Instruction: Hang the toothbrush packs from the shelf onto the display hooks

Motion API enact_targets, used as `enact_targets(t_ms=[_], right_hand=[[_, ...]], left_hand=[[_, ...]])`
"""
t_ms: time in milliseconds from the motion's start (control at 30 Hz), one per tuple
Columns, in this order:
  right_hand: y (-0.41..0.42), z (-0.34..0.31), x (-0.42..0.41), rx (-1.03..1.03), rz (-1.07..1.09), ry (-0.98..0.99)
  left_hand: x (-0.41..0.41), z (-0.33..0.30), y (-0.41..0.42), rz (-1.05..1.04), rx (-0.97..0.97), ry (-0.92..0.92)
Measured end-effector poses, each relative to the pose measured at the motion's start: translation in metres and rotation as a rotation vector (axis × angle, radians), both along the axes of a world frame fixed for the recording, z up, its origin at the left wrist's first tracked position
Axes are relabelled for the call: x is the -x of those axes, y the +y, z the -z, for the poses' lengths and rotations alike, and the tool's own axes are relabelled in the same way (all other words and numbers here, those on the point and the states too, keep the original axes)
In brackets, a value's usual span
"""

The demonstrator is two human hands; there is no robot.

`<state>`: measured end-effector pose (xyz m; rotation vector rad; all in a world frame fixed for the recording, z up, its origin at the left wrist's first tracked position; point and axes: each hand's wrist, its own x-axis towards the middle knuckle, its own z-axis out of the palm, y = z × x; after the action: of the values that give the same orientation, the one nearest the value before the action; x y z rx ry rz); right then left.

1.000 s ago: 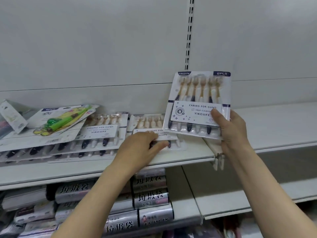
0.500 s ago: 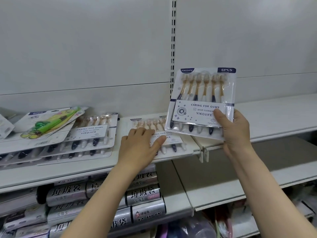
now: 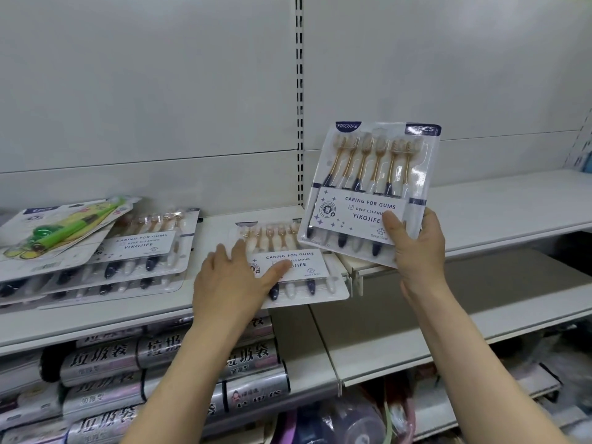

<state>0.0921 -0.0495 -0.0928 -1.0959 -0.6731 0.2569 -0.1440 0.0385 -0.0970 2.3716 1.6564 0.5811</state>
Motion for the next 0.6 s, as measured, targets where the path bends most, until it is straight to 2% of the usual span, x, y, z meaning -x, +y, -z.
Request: enact_targets(t_ms=[233,600], right_hand=[[-0.008,0.005,0.000,-0.019,-0.021,0.014],[-0.023,0.007,0.001,-0.052,-0.076,0.062]], left_hand=[[0.001,-0.010,-0.012,-0.068,0.004,0.082],[0.003,-0.011,-0.031,-0.122,0.001,-0.013]])
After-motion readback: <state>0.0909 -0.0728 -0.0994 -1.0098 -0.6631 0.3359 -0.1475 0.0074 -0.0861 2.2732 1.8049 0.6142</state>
